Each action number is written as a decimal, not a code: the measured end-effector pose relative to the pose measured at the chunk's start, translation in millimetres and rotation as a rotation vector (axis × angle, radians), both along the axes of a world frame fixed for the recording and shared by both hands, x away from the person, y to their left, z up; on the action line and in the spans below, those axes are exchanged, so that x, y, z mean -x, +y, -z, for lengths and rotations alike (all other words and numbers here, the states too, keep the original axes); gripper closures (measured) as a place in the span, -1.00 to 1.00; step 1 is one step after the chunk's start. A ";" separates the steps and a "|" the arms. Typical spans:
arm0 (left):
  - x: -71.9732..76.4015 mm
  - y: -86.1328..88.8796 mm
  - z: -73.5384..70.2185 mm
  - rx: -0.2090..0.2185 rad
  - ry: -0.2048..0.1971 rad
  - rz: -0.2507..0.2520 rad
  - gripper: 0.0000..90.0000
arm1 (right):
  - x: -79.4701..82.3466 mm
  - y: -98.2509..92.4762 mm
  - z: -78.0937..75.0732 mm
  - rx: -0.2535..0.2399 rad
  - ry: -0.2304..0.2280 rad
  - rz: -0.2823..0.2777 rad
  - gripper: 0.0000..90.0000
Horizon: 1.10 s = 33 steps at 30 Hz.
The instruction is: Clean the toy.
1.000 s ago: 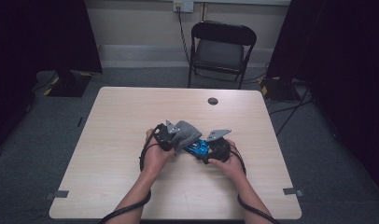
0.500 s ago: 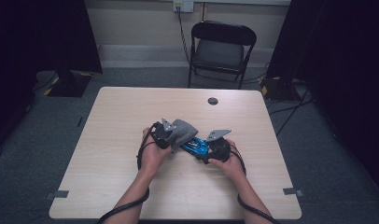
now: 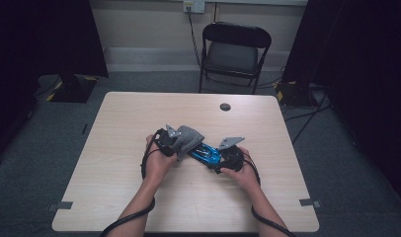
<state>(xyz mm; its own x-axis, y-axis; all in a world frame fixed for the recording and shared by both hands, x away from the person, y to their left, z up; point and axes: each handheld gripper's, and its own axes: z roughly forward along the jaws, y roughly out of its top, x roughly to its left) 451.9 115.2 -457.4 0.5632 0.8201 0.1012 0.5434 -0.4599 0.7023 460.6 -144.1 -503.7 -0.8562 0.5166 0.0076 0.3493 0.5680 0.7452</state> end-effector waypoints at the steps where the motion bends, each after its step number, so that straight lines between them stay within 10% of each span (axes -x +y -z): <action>1: -0.4 0.7 0.6 0.004 -0.001 -0.002 0.66 | 0.0 0.0 0.0 0.000 0.000 0.000 -0.46; 33: 4.1 47.9 8.8 -0.034 0.009 -0.094 0.66 | 0.0 0.0 0.0 0.000 0.000 0.000 -0.46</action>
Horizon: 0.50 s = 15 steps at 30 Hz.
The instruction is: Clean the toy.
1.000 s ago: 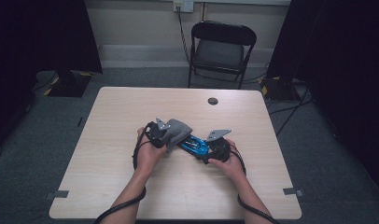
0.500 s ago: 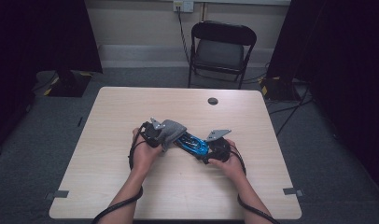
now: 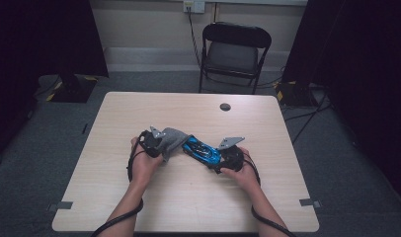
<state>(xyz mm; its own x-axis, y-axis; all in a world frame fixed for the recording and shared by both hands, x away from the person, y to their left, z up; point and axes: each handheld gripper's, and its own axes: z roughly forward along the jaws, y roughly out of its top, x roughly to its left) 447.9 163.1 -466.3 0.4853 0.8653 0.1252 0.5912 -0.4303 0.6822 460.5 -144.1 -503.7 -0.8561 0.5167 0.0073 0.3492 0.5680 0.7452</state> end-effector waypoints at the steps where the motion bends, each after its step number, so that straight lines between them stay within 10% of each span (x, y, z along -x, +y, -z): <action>1: 1.1 2.2 0.4 0.001 -0.001 -0.005 0.67 | 0.0 0.0 0.0 0.000 0.000 0.000 -0.46; 15: 18.9 12.1 -25.8 0.035 -0.062 0.029 0.67 | -0.1 0.0 0.0 0.000 0.001 0.000 -0.46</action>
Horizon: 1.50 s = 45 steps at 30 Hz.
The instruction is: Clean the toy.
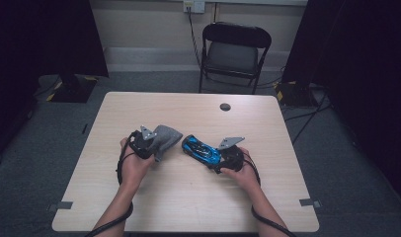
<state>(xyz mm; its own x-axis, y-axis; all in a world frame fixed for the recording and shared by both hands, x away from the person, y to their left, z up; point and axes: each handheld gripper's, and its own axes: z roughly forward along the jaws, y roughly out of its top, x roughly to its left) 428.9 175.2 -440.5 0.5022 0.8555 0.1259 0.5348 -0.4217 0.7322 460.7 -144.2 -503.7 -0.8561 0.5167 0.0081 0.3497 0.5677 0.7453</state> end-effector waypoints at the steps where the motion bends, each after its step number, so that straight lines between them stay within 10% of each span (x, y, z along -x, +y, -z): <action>1: 1.3 -2.9 -2.4 0.000 -0.009 0.010 0.67 | 0.0 0.0 0.0 0.000 0.000 0.000 -0.46; 25: 20.8 -112.8 7.4 -0.030 0.017 0.306 0.66 | 0.0 0.0 0.0 0.000 -0.001 0.000 -0.46; 45: 11.8 -124.4 16.4 -0.061 0.046 0.307 0.65 | 0.1 0.0 0.0 0.000 -0.002 0.000 -0.46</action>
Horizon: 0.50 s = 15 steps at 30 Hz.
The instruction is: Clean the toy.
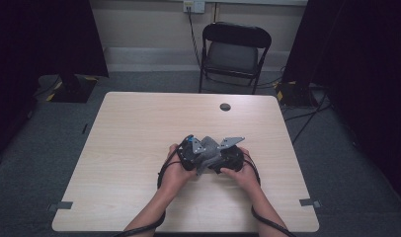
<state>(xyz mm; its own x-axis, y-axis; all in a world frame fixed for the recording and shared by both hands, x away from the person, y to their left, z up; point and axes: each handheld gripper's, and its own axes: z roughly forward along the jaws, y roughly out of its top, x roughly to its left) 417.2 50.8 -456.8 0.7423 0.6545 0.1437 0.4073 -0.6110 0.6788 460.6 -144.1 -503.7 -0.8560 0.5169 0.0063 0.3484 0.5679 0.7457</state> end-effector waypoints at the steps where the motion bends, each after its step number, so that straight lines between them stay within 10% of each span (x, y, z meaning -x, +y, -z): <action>1: -0.3 0.5 -0.3 0.002 0.002 -0.003 0.65 | 0.0 0.0 0.0 0.000 0.000 0.000 -0.46; 15: -9.3 17.0 -4.2 -0.031 -0.013 -0.063 0.65 | 0.0 -0.1 0.0 0.001 0.000 -0.001 -0.46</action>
<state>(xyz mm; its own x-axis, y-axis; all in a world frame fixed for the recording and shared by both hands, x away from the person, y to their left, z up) 426.5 67.8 -452.6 0.6979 0.6947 0.1742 0.4363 -0.6053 0.6658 460.5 -144.2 -503.7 -0.8563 0.5164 0.0061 0.3482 0.5685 0.7454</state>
